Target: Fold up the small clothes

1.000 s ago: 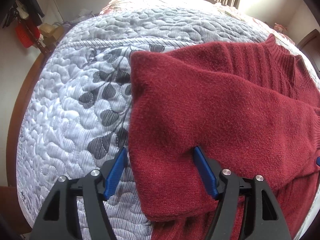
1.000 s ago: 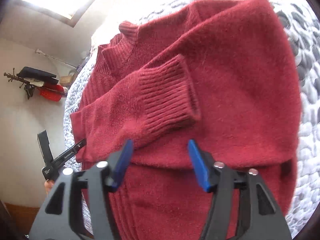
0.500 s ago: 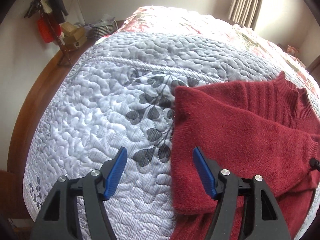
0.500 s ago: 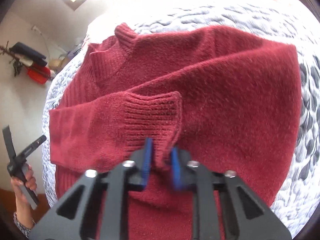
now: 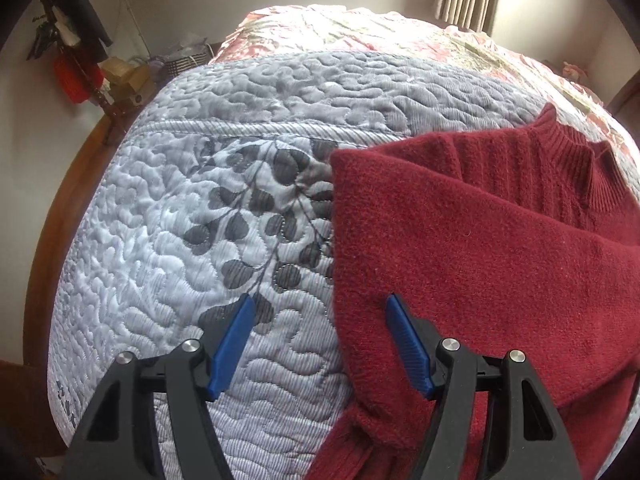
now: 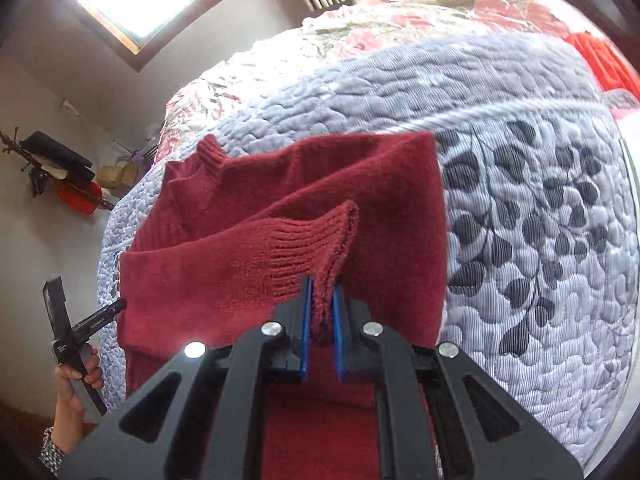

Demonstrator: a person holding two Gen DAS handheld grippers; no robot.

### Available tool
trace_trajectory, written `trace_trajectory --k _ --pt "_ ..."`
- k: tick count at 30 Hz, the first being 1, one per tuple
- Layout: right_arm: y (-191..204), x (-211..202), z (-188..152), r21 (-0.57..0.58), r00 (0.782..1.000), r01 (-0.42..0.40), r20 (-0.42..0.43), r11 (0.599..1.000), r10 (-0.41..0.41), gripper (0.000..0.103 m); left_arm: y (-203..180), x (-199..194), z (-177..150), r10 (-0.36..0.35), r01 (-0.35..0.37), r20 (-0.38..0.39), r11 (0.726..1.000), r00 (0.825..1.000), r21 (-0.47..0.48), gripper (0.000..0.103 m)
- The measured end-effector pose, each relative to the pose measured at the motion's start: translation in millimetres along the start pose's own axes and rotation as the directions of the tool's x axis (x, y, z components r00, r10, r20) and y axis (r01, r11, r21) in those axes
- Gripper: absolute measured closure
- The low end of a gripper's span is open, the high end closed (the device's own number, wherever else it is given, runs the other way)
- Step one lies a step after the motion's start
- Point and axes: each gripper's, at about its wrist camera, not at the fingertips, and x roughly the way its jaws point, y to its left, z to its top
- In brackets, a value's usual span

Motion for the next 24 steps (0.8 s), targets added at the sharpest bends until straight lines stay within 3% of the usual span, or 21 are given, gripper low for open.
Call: trace_trajectory --k 4,12,16,17,20,24 --pt "-16.7 24.1 -13.3 0.011 0.997 0.055 -0.047 0.998 -0.054 0.095 -12.2 13.2 0.1 0.031 -0.031 -0.002 0.999 1.000 0.035 0.034" --pt "-15.2 41.1 -13.2 -0.002 0.995 0.084 -0.062 0.996 -0.084 0.094 -12.4 26.7 1.9 0.033 -0.033 -0.016 0.999 0.999 0.035 0.031" --pt "-13.6 37.0 -14.3 0.002 0.996 0.061 -0.063 0.998 -0.061 0.092 -11.1 21.9 1.4 0.029 -0.029 -0.010 0.999 1.000 0.033 0.031" --pt "-14.4 30.2 -14.8 0.006 0.997 0.048 -0.060 0.999 -0.047 0.088 -9.4 16.2 -0.3 0.021 -0.021 -0.009 0.999 1.000 0.028 0.032" --pt "-4.8 -1.8 -23.2 -0.035 0.999 0.030 -0.012 0.999 -0.030 0.060 -0.8 -11.9 -15.9 -0.031 0.031 -0.005 0.999 1.000 0.039 0.029" --pt "1.0 -47.7 -60.0 -0.125 1.000 0.000 -0.014 0.992 -0.002 0.054 9.5 -51.6 -67.7 -0.069 0.068 0.005 0.991 0.998 0.115 0.022"
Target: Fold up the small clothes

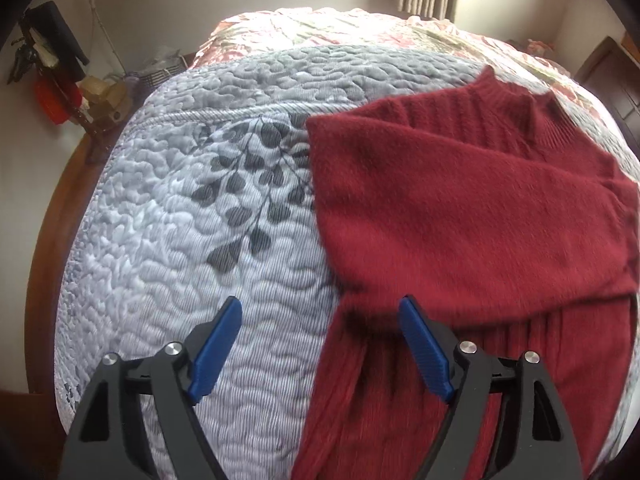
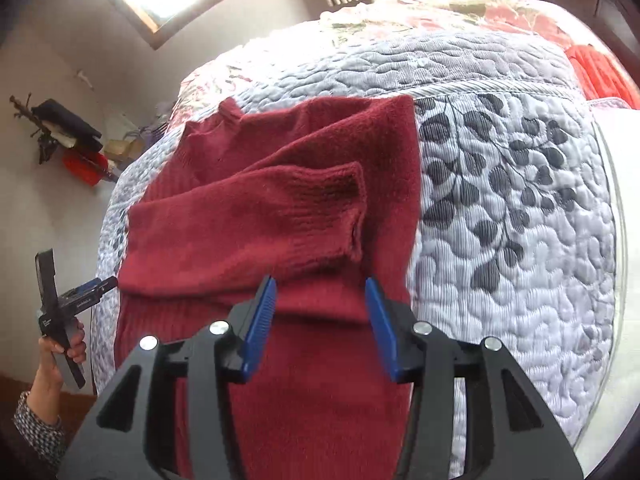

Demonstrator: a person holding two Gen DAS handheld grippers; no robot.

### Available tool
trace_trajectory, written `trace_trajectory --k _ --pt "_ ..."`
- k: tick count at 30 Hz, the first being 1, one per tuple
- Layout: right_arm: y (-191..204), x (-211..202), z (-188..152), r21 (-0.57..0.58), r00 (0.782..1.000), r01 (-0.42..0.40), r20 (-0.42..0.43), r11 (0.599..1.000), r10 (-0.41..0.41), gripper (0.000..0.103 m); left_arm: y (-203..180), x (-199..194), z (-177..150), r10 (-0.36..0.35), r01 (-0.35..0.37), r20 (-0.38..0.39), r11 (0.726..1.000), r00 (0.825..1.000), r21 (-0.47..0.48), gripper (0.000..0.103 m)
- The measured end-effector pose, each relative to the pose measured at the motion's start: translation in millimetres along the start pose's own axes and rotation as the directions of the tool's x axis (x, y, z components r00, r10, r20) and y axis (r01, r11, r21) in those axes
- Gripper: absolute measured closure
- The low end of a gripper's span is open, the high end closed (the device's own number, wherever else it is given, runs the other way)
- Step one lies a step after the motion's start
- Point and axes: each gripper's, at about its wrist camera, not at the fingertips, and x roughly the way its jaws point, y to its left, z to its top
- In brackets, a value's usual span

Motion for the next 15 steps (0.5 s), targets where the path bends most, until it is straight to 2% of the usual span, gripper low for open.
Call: trace_trajectory --k 3,6,9,12,15 --pt "-0.6 -17.9 -46.1 -0.027 0.998 0.014 -0.059 1.000 -0.015 0.053 1.9 -15.5 -50.3 -0.005 0.006 -0.040 0.999 0.999 0.034 0.022" --pt "-5.7 -26.6 -99.2 -0.011 0.992 0.033 -0.120 0.999 -0.034 0.053 10.0 -20.7 -99.3 -0.022 0.024 -0.110 1.000 0.994 0.015 0.022" --pt "-9.1 -31.1 -151.5 0.020 0.985 0.015 -0.173 1.000 -0.011 0.052 18.0 -27.9 -143.3 -0.027 0.025 -0.154 1.000 0.988 -0.016 0.022" --pt "-11.3 -31.9 -196.2 0.040 0.972 0.028 -0.236 0.999 -0.018 0.044 19.6 -35.8 -177.3 -0.043 0.038 -0.184 0.999 0.982 -0.033 0.022" --pt "-15.1 -31.4 -229.4 0.053 0.957 0.042 -0.290 0.998 -0.025 0.044 17.3 -41.9 -204.1 -0.026 0.025 -0.200 1.000 0.979 -0.003 0.022"
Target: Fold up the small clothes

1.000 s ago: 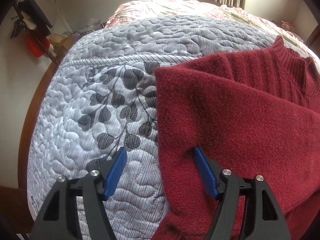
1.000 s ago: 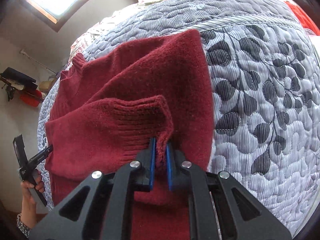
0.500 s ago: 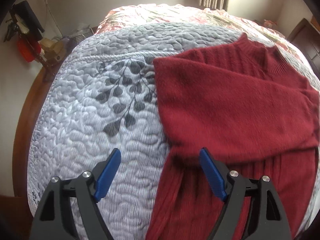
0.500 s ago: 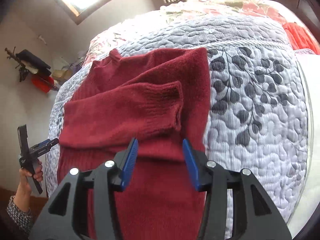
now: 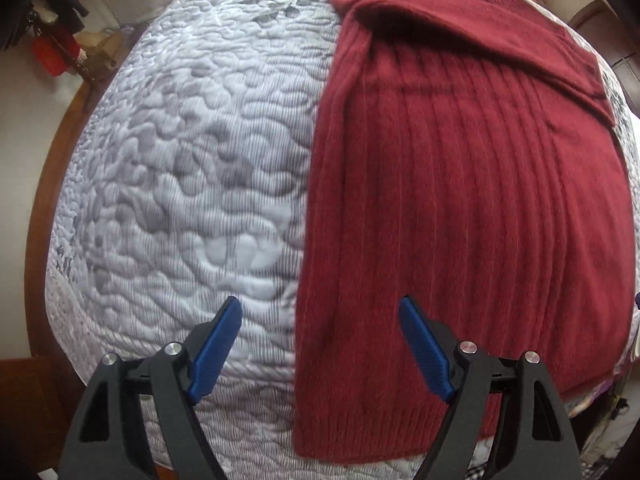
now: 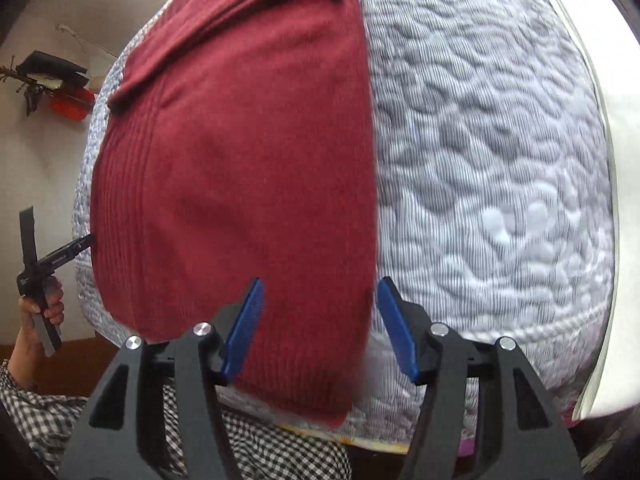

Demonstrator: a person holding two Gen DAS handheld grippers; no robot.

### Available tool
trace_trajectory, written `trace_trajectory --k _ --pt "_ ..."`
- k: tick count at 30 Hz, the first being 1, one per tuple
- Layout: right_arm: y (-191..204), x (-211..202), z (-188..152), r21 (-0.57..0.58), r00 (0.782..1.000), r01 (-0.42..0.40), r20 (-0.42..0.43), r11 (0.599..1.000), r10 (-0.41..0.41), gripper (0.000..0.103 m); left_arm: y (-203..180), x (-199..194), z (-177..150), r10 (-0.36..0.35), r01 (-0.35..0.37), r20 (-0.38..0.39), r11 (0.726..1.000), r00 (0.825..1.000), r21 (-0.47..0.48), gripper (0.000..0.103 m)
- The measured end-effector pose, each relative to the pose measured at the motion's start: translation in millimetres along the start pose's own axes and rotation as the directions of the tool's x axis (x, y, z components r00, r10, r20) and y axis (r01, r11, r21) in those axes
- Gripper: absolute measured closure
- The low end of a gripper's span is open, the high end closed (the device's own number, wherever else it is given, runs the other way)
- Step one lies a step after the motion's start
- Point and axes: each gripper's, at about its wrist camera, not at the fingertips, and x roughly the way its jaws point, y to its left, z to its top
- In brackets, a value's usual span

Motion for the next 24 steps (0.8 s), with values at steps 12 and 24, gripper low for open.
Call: trace_trajectory --k 12,24 --pt "-2.3 18.3 -39.4 0.002 0.996 -0.078 -0.048 0.997 0.078 0.043 -9.8 21.0 -53.1 -0.090 0.089 -0.080 0.996 0.993 -0.011 0.029" --pt "11.5 27.3 -45.8 -0.002 0.978 -0.189 -0.086 0.982 0.188 0.090 -42.7 12.0 -64.8 -0.139 0.145 -0.074 0.987 0.987 0.070 0.089"
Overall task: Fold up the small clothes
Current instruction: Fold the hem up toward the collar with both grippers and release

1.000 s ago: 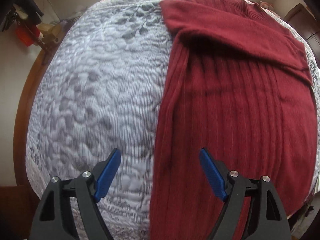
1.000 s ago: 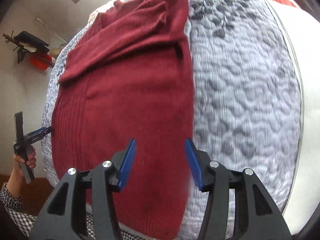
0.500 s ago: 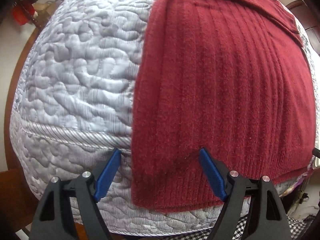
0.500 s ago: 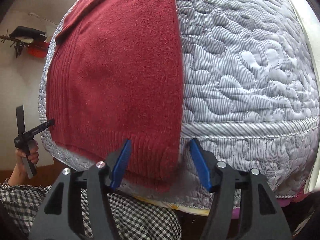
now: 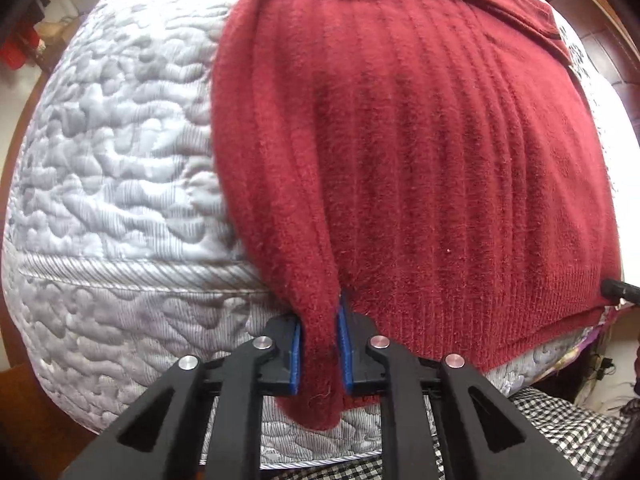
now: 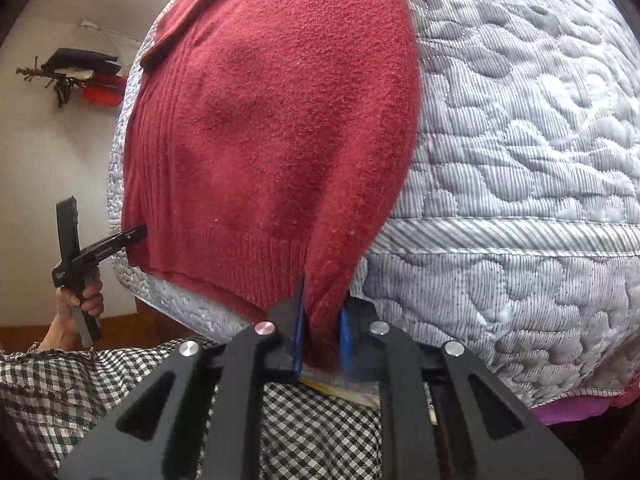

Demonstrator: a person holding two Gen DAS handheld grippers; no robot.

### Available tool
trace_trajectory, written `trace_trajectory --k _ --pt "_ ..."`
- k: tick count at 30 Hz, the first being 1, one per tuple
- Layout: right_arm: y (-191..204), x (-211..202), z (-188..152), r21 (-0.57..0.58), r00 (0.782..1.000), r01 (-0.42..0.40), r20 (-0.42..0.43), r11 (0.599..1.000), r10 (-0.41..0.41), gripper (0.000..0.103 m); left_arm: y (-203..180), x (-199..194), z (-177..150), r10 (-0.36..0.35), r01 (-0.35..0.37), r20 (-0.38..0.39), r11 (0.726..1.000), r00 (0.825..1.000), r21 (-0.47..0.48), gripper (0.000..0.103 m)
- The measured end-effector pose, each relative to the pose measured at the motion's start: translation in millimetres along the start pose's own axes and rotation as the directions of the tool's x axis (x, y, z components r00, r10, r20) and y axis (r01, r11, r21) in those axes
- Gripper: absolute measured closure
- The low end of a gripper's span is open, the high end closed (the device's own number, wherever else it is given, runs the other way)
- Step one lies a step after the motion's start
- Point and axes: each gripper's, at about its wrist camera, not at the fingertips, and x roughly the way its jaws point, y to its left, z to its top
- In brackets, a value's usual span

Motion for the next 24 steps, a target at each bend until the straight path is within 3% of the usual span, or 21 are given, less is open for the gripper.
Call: trace_trajectory --k 3,6,11,17,24 --pt "5.5 -8.9 1.0 -0.013 1.000 -0.019 0.011 1.000 0.019 0.091 -5.5 -10.1 1.8 -0.016 0.016 0.018 1.000 1.000 0.010 0.089" --pt "7.0 -29.6 4.8 0.003 0.995 -0.090 0.053 0.996 0.090 0.091 4.2 -28.8 10.4 -0.083 0.085 0.045 0.996 0.995 -0.031 0.090" --pt "19.2 -66.2 24.0 -0.019 0.979 -0.154 0.129 0.988 0.155 0.091 16.7 -69.3 37.0 -0.147 0.159 0.153 0.985 0.977 -0.068 0.090" --pt "27.1 -92.8 65.5 -0.048 0.972 -0.137 0.188 0.989 0.144 0.091 15.1 -96.9 76.0 -0.145 0.165 0.244 0.984 0.959 -0.061 0.090" --pt "15.9 -85.3 114.6 -0.017 0.975 -0.130 0.179 0.991 0.131 0.092 22.7 -75.9 129.5 -0.138 0.165 0.251 0.983 0.958 -0.086 0.089"
